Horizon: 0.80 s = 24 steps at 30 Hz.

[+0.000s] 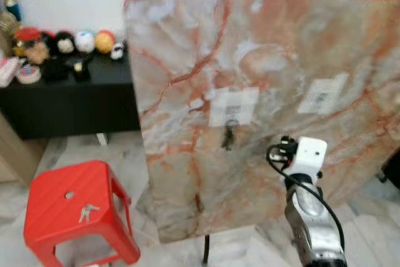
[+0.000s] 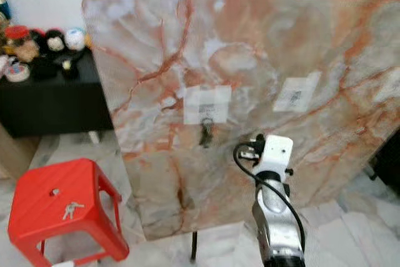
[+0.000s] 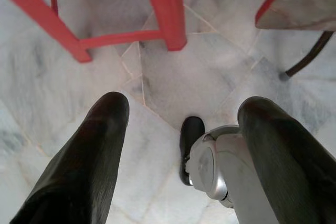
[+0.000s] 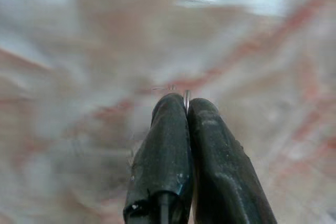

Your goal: Hang keys on a hook

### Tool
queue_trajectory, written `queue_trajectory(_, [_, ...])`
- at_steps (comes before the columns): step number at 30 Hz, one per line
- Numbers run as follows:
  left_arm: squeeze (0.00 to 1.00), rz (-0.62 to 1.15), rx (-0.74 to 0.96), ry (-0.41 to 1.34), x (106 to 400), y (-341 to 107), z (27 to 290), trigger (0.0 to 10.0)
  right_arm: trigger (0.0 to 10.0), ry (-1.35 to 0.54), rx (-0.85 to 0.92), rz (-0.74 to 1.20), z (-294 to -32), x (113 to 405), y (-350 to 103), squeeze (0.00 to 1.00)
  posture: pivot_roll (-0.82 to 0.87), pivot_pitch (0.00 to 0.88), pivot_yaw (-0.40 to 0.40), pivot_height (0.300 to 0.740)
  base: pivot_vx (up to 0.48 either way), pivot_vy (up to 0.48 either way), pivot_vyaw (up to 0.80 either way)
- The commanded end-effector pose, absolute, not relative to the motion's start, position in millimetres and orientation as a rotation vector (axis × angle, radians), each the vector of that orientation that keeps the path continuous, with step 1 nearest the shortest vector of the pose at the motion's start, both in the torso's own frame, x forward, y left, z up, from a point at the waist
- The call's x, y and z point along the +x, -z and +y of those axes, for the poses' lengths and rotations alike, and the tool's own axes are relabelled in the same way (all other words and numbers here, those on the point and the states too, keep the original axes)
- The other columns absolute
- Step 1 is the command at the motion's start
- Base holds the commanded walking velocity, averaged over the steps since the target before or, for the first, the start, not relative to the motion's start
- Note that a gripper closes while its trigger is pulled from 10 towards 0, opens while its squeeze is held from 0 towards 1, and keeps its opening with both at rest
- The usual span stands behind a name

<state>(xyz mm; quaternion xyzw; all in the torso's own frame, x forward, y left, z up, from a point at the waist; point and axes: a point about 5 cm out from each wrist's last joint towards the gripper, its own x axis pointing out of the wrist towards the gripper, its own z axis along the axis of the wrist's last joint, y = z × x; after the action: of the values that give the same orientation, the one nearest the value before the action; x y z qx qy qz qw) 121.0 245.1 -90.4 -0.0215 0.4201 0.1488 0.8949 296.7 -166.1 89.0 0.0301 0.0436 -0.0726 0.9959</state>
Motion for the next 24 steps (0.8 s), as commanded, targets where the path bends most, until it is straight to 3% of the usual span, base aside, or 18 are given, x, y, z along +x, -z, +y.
queue_trajectory(1, [0.0,0.88,-0.054,-0.296,122,92,241,10.0,10.0,0.165,0.056,0.061,-171,298,-97,0.0,0.07,0.0,-0.075,0.74,0.0,0.0,-0.8])
queue_trajectory(4, [0.0,0.88,-0.055,-0.295,122,92,240,10.0,10.0,0.173,0.059,0.049,-171,299,-98,0.0,0.07,0.0,-0.075,0.74,0.0,0.0,-0.57])
queue_trajectory(17, [0.0,0.881,-0.053,-0.292,123,92,239,10.0,10.0,0.192,0.028,-0.007,-173,308,-110,0.0,0.07,0.0,-0.07,0.74,0.0,0.0,0.0])
queue_trajectory(24, [0.0,0.879,-0.053,-0.293,123,92,239,10.0,10.0,0.311,-0.035,-0.076,-188,320,-127,0.0,0.07,0.0,-0.067,0.74,0.0,0.0,0.0])
